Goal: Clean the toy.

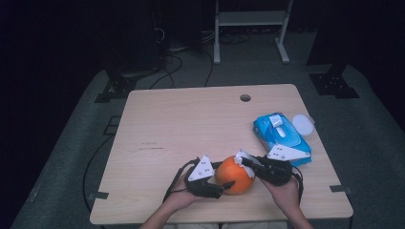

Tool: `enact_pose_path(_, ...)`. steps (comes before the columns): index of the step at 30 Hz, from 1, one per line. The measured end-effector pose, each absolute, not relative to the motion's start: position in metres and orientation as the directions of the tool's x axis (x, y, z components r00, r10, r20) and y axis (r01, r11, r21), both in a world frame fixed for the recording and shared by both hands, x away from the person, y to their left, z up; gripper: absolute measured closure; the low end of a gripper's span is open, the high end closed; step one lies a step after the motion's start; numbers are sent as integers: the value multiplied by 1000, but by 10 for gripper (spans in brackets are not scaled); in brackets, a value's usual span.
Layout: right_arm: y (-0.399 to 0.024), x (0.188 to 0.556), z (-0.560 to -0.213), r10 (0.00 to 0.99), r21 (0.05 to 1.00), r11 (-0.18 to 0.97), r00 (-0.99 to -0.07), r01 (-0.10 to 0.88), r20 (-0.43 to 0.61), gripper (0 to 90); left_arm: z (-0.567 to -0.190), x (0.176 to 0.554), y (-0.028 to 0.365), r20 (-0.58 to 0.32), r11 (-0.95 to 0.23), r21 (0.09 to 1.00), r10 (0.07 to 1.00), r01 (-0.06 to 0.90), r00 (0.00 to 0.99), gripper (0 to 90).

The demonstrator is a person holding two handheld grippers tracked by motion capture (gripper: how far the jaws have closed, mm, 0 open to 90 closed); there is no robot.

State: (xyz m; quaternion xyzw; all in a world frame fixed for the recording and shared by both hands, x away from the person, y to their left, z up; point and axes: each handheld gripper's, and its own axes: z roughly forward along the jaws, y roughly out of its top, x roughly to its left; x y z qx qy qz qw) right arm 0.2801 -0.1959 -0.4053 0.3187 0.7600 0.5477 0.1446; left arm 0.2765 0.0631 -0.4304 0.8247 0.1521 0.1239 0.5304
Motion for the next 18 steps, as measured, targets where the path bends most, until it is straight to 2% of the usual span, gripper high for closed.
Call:
enact_pose_path(2, -194, 278, -402, 638, 928, 199, -760, 315, 121, 808, -426, 276, 65, 53, -402, 909, 378, 113, 924, 411)
enact_pose_path(5, -189, 270, -394, 621, 939, 197, -777, 283, 104, 809, -419, 278, 70, 23, -390, 910, 387, 141, 922, 422)
enact_pose_path(10, -180, 263, -388, 585, 946, 198, -805, 257, 96, 809, -417, 278, 71, 22, -398, 904, 406, 155, 914, 429)
enact_pose_path(12, -177, 262, -389, 593, 944, 231, -803, 237, 57, 809, -418, 277, 71, 13, -400, 902, 405, 164, 914, 429)
enact_pose_path(14, -179, 265, -392, 597, 940, 225, -799, 258, 76, 810, -418, 276, 70, 16, -409, 899, 391, 158, 920, 424)
enact_pose_path(18, -188, 271, -399, 614, 933, 225, -784, 281, 88, 808, -418, 278, 70, -49, -374, 907, 361, 193, 931, 352)
